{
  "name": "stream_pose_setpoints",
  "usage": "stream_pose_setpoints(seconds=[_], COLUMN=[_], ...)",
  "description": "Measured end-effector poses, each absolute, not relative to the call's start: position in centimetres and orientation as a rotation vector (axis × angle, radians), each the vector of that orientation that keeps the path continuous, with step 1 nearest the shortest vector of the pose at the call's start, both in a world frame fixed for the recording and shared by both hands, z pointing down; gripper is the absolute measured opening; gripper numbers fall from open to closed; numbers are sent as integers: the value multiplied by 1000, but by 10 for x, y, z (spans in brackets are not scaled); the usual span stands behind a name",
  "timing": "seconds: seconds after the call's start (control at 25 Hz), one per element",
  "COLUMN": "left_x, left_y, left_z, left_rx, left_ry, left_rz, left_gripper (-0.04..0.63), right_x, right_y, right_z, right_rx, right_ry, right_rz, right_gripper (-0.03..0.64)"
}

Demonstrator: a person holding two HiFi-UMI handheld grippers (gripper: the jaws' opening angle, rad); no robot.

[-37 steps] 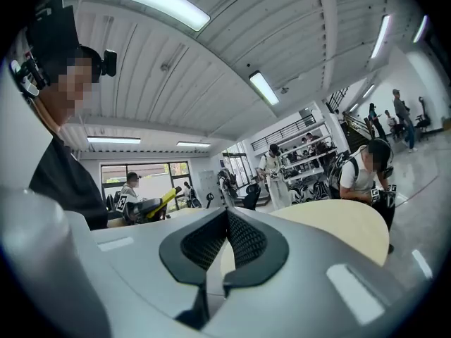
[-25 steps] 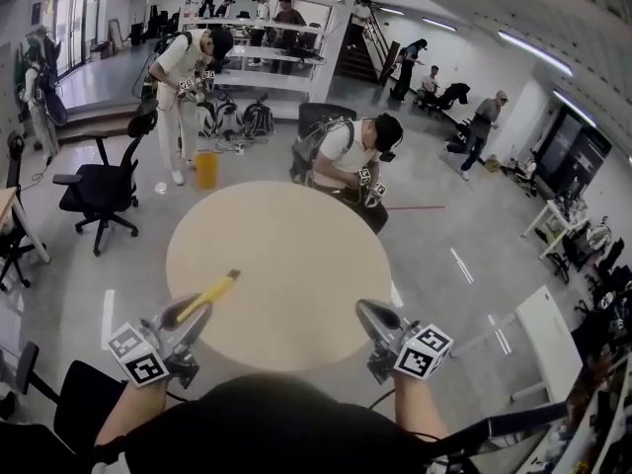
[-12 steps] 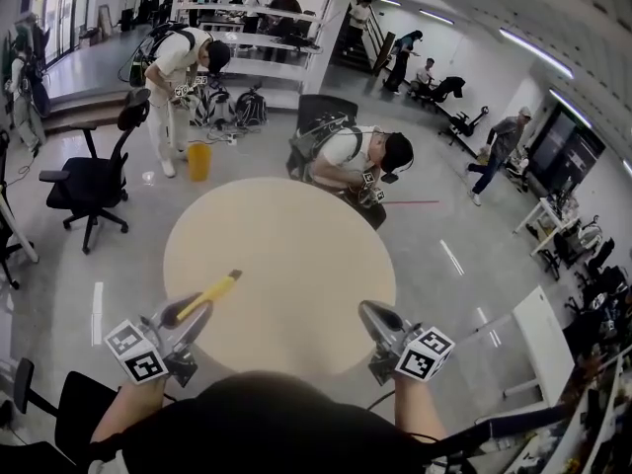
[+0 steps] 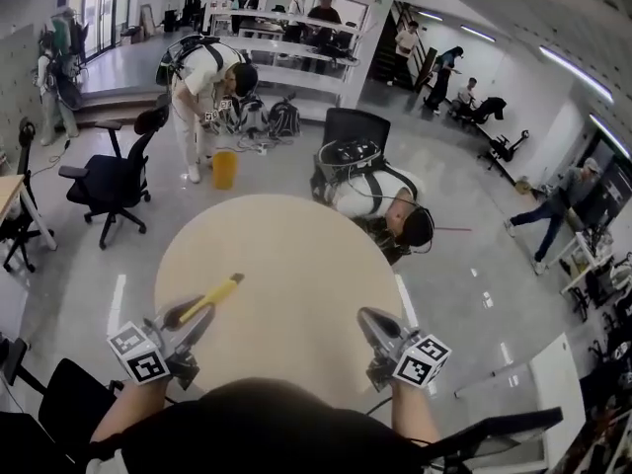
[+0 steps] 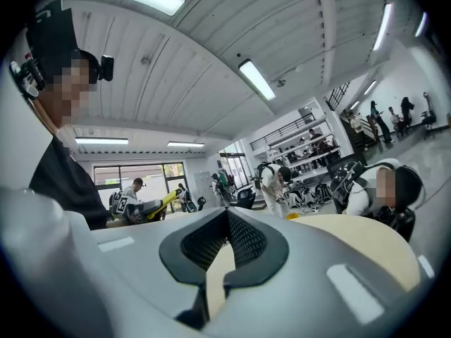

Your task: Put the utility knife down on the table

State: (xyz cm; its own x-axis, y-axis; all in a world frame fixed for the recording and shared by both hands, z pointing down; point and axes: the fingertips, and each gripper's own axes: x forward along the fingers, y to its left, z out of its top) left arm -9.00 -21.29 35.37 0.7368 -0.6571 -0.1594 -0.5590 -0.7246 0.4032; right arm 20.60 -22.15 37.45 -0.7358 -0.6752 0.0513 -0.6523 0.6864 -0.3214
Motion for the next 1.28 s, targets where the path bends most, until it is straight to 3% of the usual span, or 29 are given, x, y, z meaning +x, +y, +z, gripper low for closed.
stream_pose_setpoints(seconds=[0.28, 0.72, 1.28], left_x=[-13, -84, -104], left_y=[-230, -282, -374], left_z=[357, 378, 382], left_rx=[2597, 2583, 2639], left_ry=[-1001, -959, -1044], left_rz=[-348, -297, -264], left_gripper=[67, 67, 67], right_x=[256, 203, 193], right_y=[-271, -286, -367], right_z=[390, 421, 409], right_rx=[-973, -1087, -1071], right_ry=[2863, 2778, 2862], right_rz=[-548, -645, -573], right_gripper=[15, 15, 15])
